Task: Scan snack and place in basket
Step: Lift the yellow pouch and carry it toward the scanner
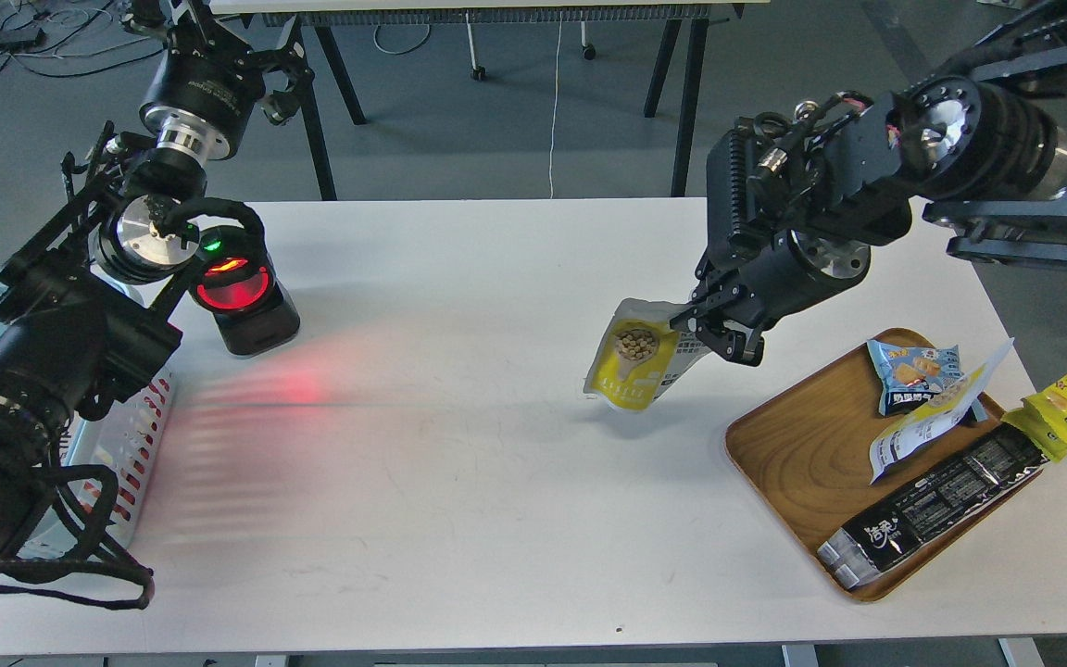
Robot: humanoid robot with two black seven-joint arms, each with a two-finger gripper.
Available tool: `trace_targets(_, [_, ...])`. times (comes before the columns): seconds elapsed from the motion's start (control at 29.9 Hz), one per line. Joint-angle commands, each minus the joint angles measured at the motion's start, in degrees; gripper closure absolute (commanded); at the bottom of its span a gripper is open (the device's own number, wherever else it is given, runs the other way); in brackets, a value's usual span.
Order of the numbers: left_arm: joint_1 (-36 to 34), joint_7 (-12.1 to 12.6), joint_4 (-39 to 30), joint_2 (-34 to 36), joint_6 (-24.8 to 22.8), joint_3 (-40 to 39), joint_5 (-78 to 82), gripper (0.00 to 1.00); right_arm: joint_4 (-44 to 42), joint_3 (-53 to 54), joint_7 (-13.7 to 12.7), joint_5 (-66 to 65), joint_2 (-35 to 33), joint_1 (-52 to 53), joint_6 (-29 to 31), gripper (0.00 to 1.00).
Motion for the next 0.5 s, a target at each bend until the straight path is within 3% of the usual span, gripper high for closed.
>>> trace_targets(0.0, [0.1, -0.1, 0.0, 0.2, -0.2, 0.0, 0.0, 0.0, -3.0, 1.3, 0.0, 2.7, 3.4, -1.1, -0.3, 1.0])
trace_targets(0.47, [0.1, -0.1, 0.1, 0.6, -0.4, 0.0, 0.0, 0.0, -8.2, 1.6, 0.0, 8.4, 12.8, -4.1, -0.9, 1.0])
